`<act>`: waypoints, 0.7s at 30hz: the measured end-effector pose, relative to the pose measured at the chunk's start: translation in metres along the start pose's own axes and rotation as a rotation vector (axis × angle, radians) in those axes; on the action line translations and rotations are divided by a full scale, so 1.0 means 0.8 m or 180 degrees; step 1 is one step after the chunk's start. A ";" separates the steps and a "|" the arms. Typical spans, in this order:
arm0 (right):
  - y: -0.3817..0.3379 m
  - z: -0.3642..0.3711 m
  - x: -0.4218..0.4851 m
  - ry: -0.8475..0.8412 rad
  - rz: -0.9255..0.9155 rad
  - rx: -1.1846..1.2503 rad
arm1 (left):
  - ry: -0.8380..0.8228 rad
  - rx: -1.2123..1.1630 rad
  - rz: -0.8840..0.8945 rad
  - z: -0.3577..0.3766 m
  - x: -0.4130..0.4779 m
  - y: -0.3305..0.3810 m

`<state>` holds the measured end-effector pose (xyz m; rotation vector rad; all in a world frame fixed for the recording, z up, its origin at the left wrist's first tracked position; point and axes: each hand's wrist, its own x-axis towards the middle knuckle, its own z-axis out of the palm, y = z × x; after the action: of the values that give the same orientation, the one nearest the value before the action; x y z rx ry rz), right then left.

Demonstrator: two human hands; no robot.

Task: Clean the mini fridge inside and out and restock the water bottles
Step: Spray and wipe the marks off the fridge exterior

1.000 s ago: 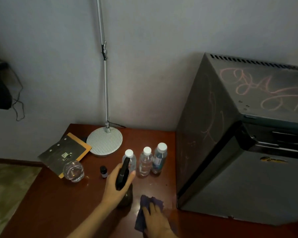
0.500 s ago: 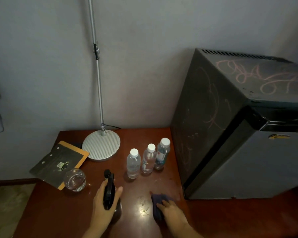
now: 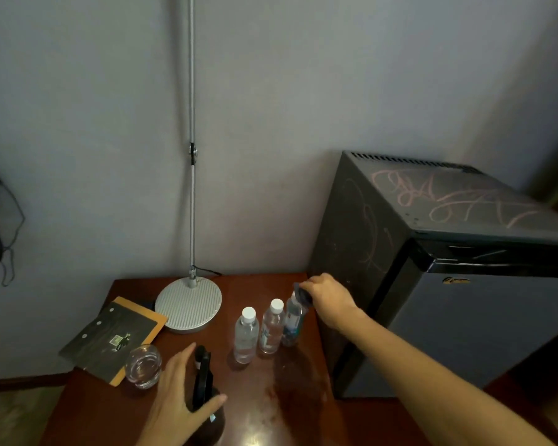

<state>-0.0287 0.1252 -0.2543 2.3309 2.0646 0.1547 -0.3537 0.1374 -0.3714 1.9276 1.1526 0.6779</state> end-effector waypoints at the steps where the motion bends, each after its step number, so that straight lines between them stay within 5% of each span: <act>1: 0.007 -0.025 0.011 0.0072 -0.0024 -0.0093 | 0.0076 0.0083 0.0210 -0.006 0.005 0.011; 15: 0.131 -0.286 0.202 0.0688 -0.0973 -0.1638 | 0.0754 0.0413 0.1730 -0.026 0.230 0.207; 18: 0.148 -0.287 0.254 0.0414 -0.1365 -0.1969 | 0.0786 0.0350 0.1808 -0.011 0.274 0.225; 21: 0.157 -0.269 0.291 -0.0452 -0.1174 -0.2078 | 0.0853 0.0332 0.1799 0.002 0.315 0.229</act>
<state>0.1039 0.3299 -0.0162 1.5212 1.9406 0.5377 -0.1517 0.3087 -0.2076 2.3268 0.7972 1.2255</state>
